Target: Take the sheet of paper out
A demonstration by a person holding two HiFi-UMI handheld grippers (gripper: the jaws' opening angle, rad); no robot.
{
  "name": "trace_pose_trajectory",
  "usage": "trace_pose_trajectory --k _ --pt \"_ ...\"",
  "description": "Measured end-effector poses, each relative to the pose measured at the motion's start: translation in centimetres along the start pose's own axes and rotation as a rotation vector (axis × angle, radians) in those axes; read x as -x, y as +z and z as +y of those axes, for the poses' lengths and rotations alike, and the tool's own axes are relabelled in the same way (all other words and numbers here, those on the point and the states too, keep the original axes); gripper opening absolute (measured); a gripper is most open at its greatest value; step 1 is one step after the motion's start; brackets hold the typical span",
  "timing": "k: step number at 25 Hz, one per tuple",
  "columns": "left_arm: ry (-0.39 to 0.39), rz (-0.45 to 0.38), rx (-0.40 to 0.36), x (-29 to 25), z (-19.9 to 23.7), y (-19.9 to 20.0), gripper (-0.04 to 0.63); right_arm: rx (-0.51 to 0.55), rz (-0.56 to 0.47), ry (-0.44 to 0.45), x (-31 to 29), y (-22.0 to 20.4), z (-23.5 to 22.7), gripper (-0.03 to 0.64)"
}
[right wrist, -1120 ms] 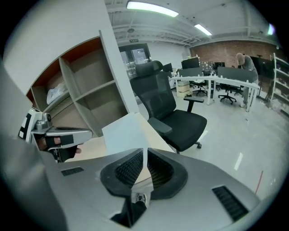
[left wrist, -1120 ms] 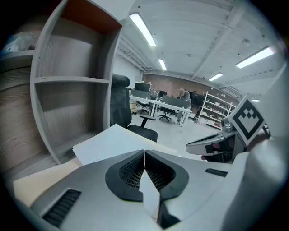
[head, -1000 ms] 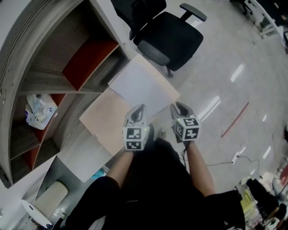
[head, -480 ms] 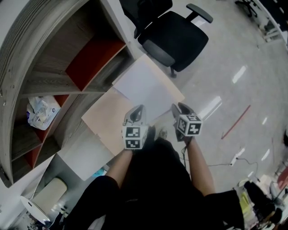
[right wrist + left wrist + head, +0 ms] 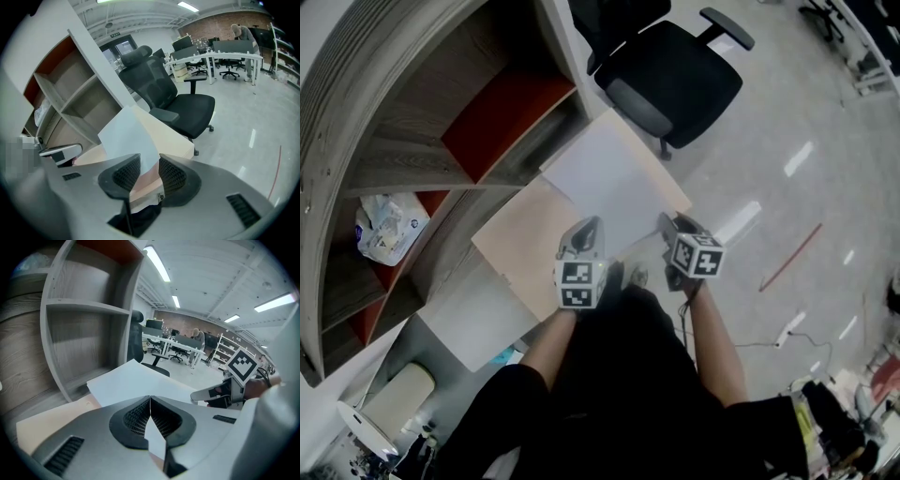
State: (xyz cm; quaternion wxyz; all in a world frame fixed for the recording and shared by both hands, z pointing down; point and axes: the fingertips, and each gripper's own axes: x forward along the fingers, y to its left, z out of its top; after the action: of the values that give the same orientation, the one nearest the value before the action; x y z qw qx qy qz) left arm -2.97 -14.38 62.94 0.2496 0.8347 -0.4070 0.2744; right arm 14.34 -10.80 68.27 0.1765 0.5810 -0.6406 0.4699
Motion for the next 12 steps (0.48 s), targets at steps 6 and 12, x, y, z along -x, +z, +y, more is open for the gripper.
trace_pose_trajectory --k 6,12 --pt "0.014 0.000 0.019 0.0 1.2 -0.4 0.044 0.058 0.022 -0.025 0.0 0.0 0.2 0.097" --pt "0.043 0.019 0.033 -0.6 2.9 -1.2 0.044 0.086 0.031 -0.045 0.0 -0.1 0.2 0.034"
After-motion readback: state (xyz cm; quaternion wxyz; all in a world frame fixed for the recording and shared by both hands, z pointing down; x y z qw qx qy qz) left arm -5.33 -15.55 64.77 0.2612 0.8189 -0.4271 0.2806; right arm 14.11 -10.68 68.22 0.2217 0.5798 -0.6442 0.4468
